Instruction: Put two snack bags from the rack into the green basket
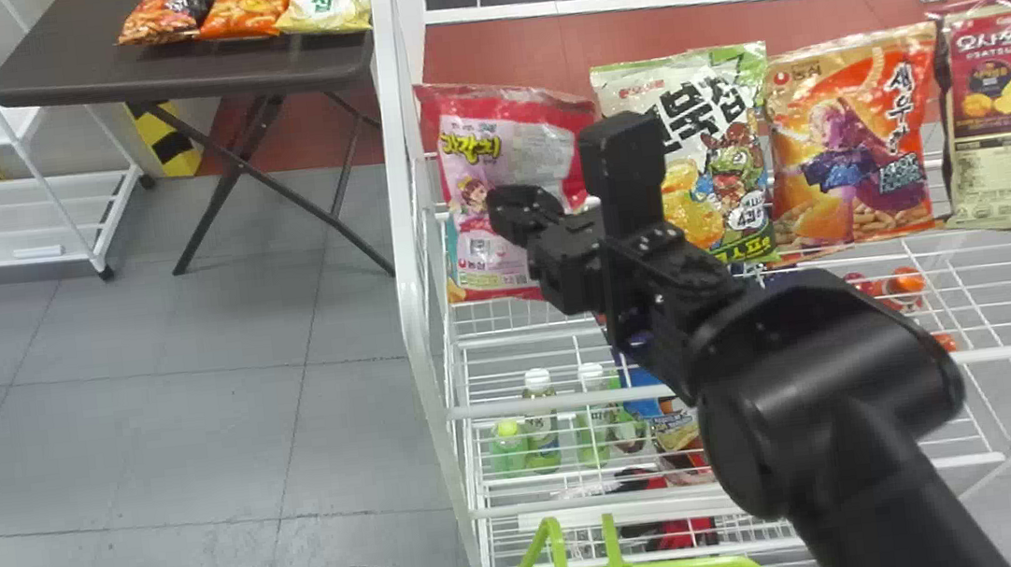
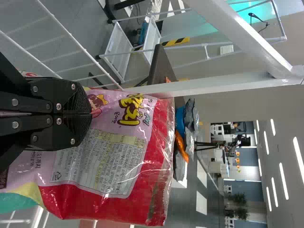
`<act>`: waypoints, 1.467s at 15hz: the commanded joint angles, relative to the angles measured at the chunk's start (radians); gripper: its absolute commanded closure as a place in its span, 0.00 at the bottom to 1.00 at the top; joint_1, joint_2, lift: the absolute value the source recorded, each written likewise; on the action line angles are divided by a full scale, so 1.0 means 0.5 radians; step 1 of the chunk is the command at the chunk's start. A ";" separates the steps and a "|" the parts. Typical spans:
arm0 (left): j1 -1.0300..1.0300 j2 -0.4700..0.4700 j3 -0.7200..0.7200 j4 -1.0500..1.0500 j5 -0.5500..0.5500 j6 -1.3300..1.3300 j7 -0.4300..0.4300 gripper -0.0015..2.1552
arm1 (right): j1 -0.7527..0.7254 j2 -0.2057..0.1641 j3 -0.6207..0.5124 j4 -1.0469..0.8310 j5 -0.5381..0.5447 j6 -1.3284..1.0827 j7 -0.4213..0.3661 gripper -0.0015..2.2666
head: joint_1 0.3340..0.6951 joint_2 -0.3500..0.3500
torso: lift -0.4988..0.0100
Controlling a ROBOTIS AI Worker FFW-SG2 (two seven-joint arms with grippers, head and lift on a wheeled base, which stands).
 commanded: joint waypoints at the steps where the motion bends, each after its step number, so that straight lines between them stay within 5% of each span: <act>1: 0.005 -0.003 0.000 -0.003 0.000 0.009 0.000 0.68 | 0.193 -0.130 -0.029 -0.326 -0.010 0.146 0.003 0.98 | 1.00 0.46 | 0.97; 7: -0.029 -0.015 -0.043 -0.012 -0.003 0.009 0.037 0.68 | 0.666 -0.446 -0.434 -1.026 -0.363 0.360 0.003 0.98 | 1.00 0.26 | 0.97; 11: -0.056 -0.028 -0.064 -0.003 -0.009 0.009 0.056 0.68 | 1.000 -0.584 -0.808 -1.511 -0.673 0.765 0.021 0.98 | 1.00 0.05 | 0.97; 16: -0.059 -0.031 -0.058 -0.012 -0.006 0.009 0.052 0.68 | 1.310 -0.615 -1.155 -1.906 -0.786 1.336 0.031 0.98 | 1.00 0.00 | 0.97; 22: -0.056 -0.049 -0.067 -0.034 -0.006 0.009 0.074 0.68 | 1.513 -0.520 -1.265 -2.103 -0.823 2.107 0.156 0.98 | 1.00 0.00 | 0.97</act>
